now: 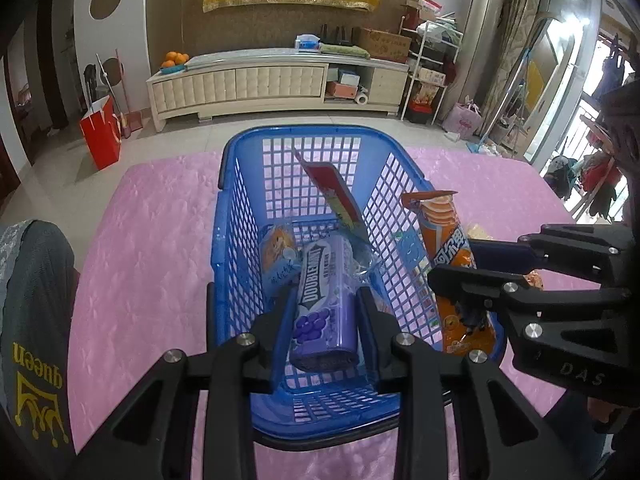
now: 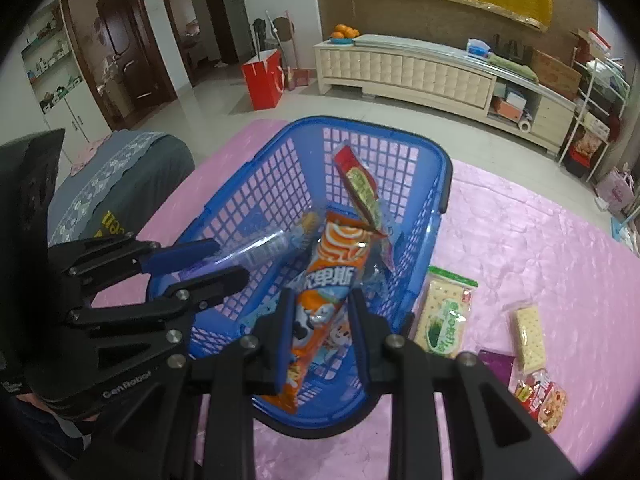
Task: Organize snacks
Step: 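Open both grippers to drop the tube and bar into the basket, then withdraw both open grippers from the basket toward the remaining snacks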
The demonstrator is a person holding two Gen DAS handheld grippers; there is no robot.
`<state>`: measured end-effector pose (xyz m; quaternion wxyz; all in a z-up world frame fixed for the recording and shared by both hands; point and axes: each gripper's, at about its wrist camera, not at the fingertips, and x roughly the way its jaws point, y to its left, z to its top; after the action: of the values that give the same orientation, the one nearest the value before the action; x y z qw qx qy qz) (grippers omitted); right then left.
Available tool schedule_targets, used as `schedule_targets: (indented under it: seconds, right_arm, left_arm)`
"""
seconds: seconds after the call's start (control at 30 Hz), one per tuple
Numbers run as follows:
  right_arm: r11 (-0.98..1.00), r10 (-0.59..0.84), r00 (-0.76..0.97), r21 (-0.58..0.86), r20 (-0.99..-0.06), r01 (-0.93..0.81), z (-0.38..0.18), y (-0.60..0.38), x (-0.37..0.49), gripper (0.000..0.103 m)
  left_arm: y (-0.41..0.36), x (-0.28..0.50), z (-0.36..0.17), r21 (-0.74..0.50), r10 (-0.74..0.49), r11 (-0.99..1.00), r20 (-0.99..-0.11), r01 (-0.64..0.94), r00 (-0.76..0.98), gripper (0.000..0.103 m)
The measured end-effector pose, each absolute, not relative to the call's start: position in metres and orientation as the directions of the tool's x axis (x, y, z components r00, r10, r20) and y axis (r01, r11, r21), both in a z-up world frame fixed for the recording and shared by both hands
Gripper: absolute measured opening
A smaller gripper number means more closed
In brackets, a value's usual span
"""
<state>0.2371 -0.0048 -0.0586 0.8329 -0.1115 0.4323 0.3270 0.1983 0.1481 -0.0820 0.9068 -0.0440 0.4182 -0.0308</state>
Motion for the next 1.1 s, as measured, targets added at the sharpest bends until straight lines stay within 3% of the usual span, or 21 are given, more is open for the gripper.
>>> schedule_targets:
  seconds: [0.17, 0.27, 0.33, 0.4, 0.57, 1.1]
  right_arm:
    - [0.771, 0.435, 0.42, 0.09, -0.797, -0.63, -0.061, -0.007, 0.236, 0.031]
    - [0.78, 0.423, 0.423, 0.085, -0.802, -0.62, -0.061, -0.01, 0.236, 0.037]
    - [0.783, 0.423, 0.426, 0.087, -0.8, -0.615, -0.06, -0.012, 0.235, 0.064]
    - [0.79, 0.423, 0.447, 0.079, -0.788, -0.608, -0.055, -0.014, 0.232, 0.071]
    - [0.795, 0.428, 0.469, 0.074, -0.772, -0.602, -0.041, -0.024, 0.224, 0.073]
    - [0.827, 0.428, 0.573, 0.046, -0.699, -0.561, 0.013, -0.097, 0.181, 0.075]
  left_arm:
    - [0.148, 0.199, -0.082, -0.113, -0.098, 0.993, -0.756, 0.019, 0.647, 0.03]
    - [0.148, 0.196, -0.081, -0.103, -0.09, 0.995, -0.753, 0.018, 0.651, 0.038]
    - [0.148, 0.194, -0.079, -0.105, -0.091, 0.994, -0.753, 0.017, 0.651, 0.039]
    - [0.148, 0.192, -0.079, -0.106, -0.088, 0.994, -0.752, 0.013, 0.653, 0.042]
    - [0.146, 0.181, -0.068, -0.099, -0.073, 0.995, -0.74, -0.001, 0.669, 0.055]
    - [0.093, 0.135, -0.005, -0.018, -0.046, 0.999, -0.664, 0.045, 0.746, 0.068]
